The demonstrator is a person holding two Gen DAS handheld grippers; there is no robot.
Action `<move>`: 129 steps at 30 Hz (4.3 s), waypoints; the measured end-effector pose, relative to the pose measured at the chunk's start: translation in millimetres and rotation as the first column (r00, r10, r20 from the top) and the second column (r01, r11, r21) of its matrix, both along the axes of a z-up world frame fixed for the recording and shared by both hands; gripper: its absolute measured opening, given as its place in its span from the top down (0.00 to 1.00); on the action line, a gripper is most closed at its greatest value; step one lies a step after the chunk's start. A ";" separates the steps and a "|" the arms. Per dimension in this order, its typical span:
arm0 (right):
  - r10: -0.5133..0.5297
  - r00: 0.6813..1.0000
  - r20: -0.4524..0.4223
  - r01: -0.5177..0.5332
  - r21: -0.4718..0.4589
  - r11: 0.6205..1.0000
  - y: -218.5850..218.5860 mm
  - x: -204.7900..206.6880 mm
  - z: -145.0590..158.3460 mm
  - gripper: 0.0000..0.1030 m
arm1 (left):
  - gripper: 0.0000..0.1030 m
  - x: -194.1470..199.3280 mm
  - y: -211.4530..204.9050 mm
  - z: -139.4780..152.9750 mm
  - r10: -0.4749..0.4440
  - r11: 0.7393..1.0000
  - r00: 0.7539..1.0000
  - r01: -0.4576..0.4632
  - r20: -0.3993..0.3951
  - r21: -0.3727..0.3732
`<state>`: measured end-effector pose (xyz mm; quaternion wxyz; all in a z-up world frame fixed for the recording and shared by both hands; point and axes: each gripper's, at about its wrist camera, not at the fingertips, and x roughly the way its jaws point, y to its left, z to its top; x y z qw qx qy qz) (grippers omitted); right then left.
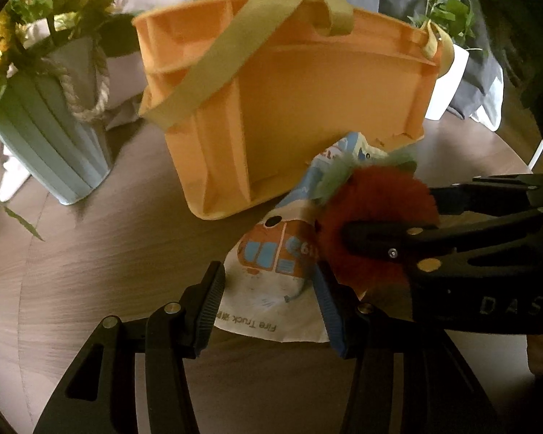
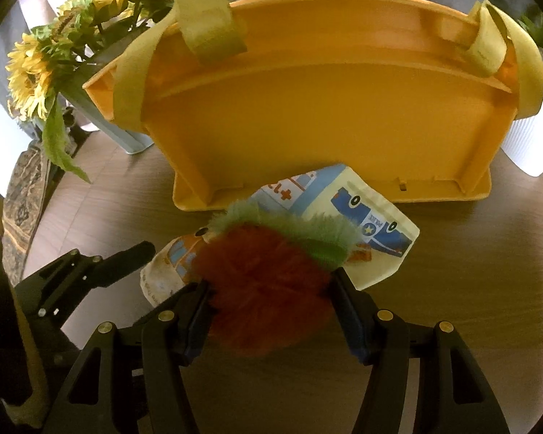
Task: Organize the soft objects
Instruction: 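Grasp the red pompom toy with the right tool while the left tool grasps the fire-truck pouch, then lift and carry the pompom and pouch over the orange crate with both tools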
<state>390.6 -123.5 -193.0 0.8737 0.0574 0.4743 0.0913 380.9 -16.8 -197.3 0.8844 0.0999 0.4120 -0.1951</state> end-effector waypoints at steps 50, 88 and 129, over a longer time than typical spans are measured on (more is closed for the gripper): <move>-0.031 0.952 0.305 0.018 0.043 0.999 -38.7 -74.7 99.9 0.60 | 0.88 -58.9 -11.9 118.6 0.121 0.987 0.969 -0.094 0.216 -0.132; -0.142 0.780 0.609 0.109 0.092 0.990 -62.8 -72.3 206.7 0.60 | 0.88 -36.1 -10.5 228.8 0.229 0.961 0.832 -0.113 0.505 -0.251; -0.160 0.915 0.371 0.158 0.036 0.987 -92.1 84.3 132.2 0.59 | 0.88 99.0 -50.3 134.1 0.106 0.994 0.952 -0.097 0.287 -0.046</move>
